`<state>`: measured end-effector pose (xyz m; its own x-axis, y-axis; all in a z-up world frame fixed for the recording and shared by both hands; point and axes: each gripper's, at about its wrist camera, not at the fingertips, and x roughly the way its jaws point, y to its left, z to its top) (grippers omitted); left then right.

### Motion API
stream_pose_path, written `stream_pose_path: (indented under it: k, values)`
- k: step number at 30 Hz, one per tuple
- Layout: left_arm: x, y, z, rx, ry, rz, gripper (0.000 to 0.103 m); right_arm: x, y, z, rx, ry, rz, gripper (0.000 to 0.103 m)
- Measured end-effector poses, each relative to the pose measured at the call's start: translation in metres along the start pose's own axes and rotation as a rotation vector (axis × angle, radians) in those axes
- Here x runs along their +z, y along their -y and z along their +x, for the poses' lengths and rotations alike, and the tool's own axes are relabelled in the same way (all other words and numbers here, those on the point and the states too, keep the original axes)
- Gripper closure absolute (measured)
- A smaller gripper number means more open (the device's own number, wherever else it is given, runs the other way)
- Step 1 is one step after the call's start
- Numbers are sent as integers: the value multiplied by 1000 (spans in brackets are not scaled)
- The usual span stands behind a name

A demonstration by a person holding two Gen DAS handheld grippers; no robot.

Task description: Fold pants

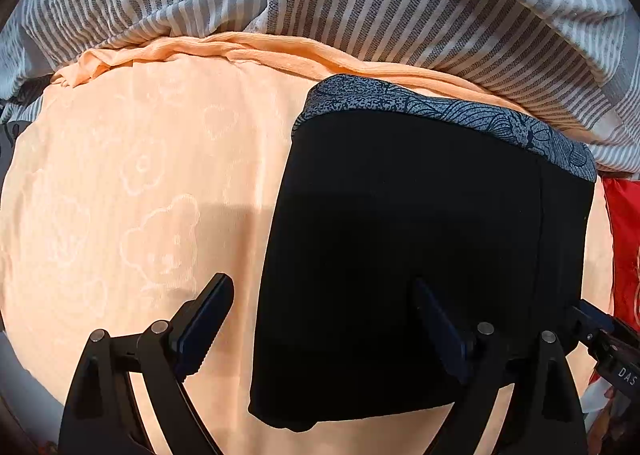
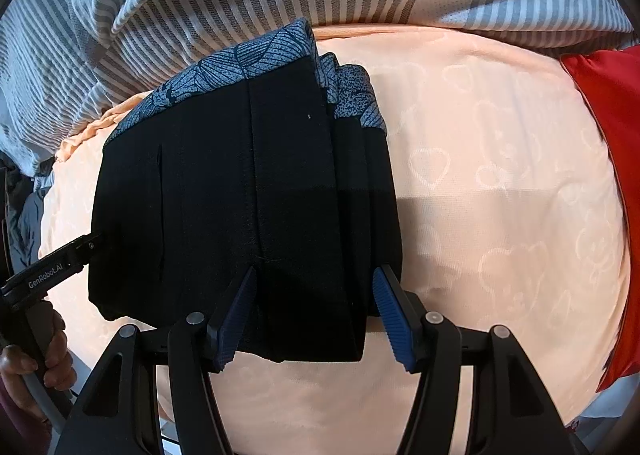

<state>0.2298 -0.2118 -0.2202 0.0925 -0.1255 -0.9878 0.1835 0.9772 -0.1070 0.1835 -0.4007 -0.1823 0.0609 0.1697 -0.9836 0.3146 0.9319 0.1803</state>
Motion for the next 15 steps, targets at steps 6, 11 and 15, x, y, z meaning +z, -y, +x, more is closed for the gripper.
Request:
stream_pose_path:
  k: [6, 11, 15]
  values:
    - [2, 1, 1, -3, -1, 6, 11, -1, 2, 1, 3, 1, 4, 35]
    - [7, -3, -1, -36, -15, -4, 11, 3, 10, -1, 77, -14, 12, 33]
    - [17, -11, -8, -63, 4, 11, 11, 6, 34, -6, 217, -20, 81, 32]
